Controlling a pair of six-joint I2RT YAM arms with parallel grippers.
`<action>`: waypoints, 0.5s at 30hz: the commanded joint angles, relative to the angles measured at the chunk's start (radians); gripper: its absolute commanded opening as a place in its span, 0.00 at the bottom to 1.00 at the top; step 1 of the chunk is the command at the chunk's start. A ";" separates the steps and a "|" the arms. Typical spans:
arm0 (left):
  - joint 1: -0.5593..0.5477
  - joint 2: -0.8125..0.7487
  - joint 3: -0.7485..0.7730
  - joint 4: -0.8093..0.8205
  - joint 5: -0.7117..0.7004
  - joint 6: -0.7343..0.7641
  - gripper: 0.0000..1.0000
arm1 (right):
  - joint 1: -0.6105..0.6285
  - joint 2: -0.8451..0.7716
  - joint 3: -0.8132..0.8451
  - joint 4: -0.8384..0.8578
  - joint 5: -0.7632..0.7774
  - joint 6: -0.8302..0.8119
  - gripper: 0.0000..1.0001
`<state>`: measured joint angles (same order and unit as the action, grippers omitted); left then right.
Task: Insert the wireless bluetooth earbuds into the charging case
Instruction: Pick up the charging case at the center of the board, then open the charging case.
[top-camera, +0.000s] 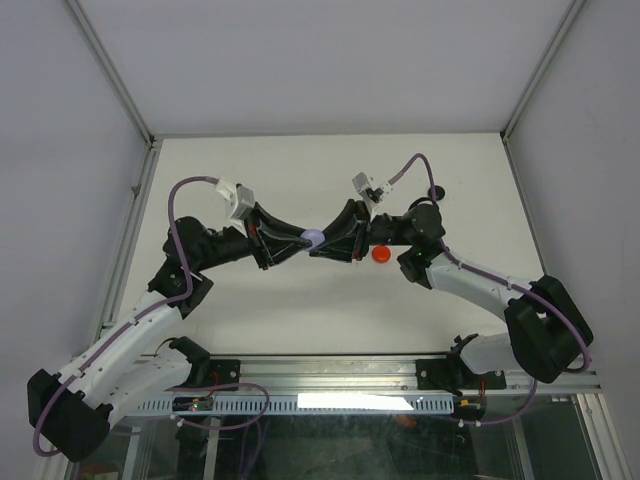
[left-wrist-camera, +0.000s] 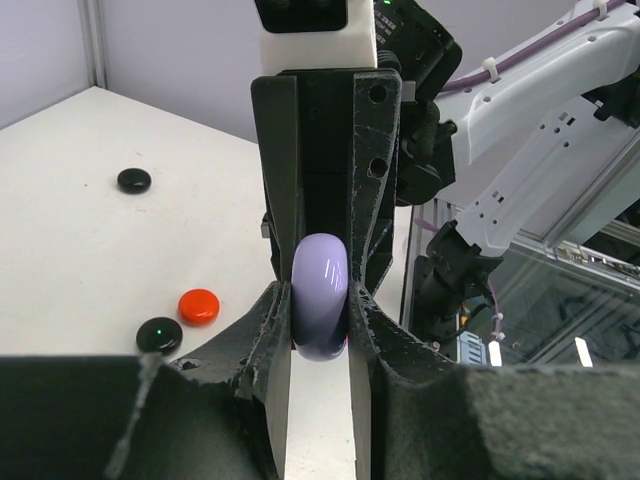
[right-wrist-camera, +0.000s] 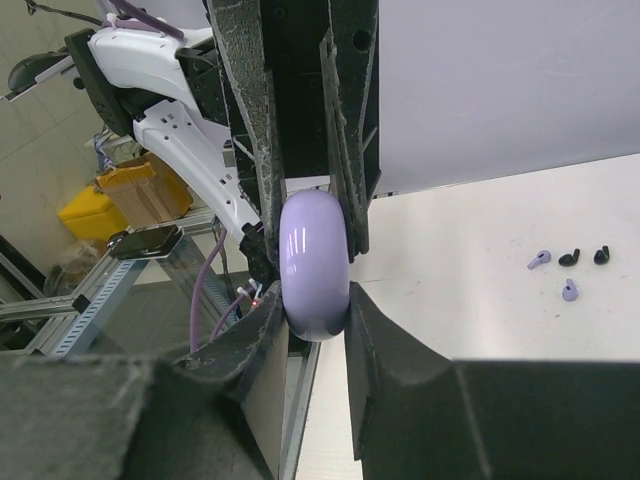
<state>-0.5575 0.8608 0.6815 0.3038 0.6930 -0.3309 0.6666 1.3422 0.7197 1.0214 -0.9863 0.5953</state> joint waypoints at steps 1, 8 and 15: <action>-0.001 -0.014 0.026 -0.058 -0.057 0.030 0.26 | 0.006 -0.013 0.021 0.127 -0.026 0.013 0.02; -0.001 -0.009 0.045 -0.061 -0.100 -0.016 0.54 | 0.018 -0.008 0.016 0.129 -0.040 -0.024 0.00; -0.001 -0.010 0.060 -0.072 -0.136 -0.047 0.65 | 0.033 -0.020 0.016 0.041 -0.036 -0.106 0.00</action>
<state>-0.5571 0.8547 0.6914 0.2264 0.6186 -0.3565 0.6762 1.3491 0.7197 1.0603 -1.0073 0.5556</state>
